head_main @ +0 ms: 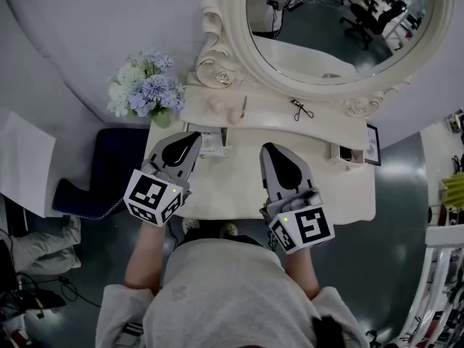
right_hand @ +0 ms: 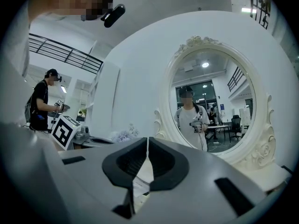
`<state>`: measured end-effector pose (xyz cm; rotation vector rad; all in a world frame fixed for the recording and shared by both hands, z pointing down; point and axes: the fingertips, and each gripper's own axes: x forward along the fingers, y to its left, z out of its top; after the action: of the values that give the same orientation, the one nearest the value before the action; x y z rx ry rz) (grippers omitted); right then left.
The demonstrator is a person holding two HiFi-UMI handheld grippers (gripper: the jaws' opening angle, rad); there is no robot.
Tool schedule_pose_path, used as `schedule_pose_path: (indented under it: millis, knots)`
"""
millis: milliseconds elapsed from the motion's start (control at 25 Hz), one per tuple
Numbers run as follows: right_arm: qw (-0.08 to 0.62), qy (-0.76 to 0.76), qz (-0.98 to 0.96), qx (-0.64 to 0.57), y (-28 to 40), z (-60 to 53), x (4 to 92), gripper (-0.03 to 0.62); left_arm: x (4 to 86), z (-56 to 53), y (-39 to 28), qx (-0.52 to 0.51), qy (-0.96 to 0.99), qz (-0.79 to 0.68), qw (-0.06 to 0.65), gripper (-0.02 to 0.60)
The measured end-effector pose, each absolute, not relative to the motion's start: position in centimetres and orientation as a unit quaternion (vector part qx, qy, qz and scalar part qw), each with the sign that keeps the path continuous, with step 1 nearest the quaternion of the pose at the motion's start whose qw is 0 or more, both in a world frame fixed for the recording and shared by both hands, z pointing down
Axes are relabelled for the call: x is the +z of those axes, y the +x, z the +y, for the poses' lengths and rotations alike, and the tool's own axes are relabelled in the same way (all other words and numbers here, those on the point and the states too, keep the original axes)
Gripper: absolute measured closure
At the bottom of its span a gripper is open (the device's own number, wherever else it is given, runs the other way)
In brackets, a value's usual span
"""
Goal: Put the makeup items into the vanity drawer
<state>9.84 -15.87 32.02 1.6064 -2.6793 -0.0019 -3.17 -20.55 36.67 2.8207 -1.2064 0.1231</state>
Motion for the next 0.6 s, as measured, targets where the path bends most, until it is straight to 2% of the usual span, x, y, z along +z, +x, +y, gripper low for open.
schedule_pose_path:
  millis: [600]
  knots:
    - [-0.009, 0.509, -0.861, -0.010, 11.5, -14.5, 30.7, 0.568, 32.4, -17.7, -2.2, -0.010, 0.904, -0.428, 0.000, 0.569]
